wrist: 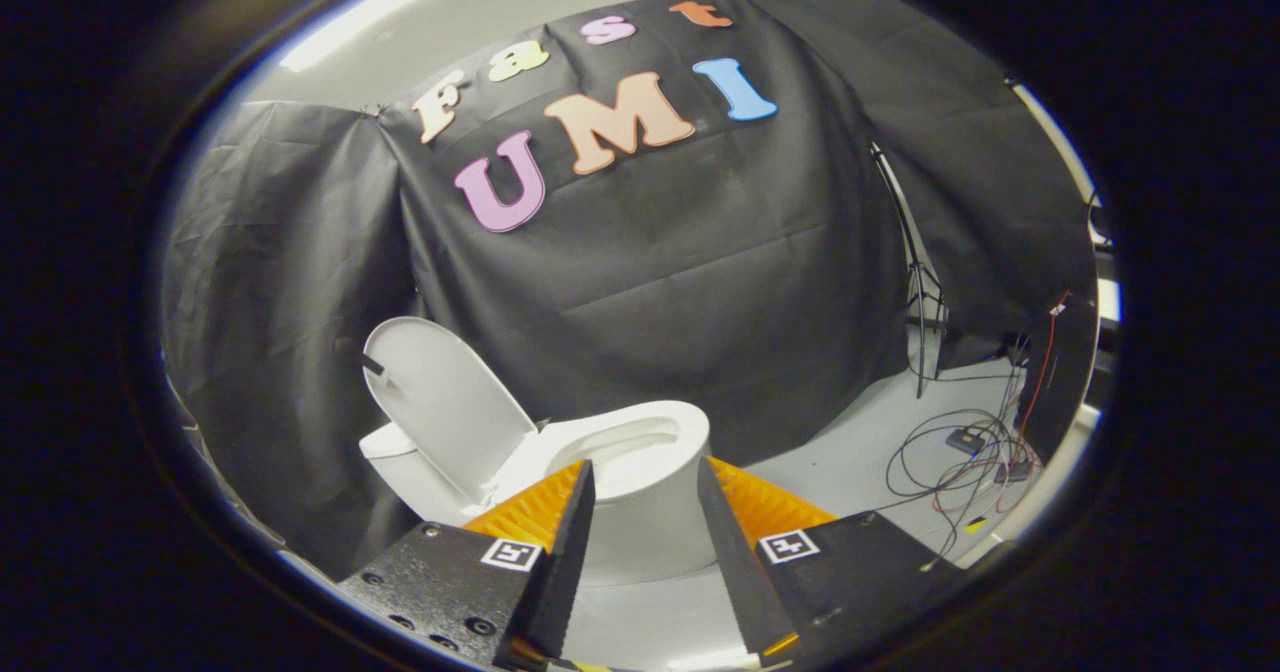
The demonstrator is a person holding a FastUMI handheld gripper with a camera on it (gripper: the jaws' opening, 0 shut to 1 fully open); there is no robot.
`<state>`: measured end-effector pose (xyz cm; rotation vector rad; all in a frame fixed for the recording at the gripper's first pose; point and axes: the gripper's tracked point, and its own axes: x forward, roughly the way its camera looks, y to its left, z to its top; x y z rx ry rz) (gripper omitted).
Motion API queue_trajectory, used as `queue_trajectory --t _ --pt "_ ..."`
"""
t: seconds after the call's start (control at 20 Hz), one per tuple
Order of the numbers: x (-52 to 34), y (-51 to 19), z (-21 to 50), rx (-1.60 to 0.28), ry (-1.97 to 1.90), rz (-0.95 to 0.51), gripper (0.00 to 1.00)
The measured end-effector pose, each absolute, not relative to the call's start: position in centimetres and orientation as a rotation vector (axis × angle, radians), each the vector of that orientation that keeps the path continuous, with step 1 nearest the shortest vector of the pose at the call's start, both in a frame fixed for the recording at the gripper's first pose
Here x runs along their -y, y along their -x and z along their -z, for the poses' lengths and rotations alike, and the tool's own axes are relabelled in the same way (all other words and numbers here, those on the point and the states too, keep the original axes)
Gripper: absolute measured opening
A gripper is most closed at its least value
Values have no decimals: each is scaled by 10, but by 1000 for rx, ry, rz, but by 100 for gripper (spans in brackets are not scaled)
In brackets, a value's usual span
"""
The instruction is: Open the toilet lid.
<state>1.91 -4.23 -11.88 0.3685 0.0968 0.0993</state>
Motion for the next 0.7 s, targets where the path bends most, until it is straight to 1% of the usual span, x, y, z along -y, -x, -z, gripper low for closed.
queue_trajectory --t 0.7 --pt "33 -18 137 -127 -396 -104 62"
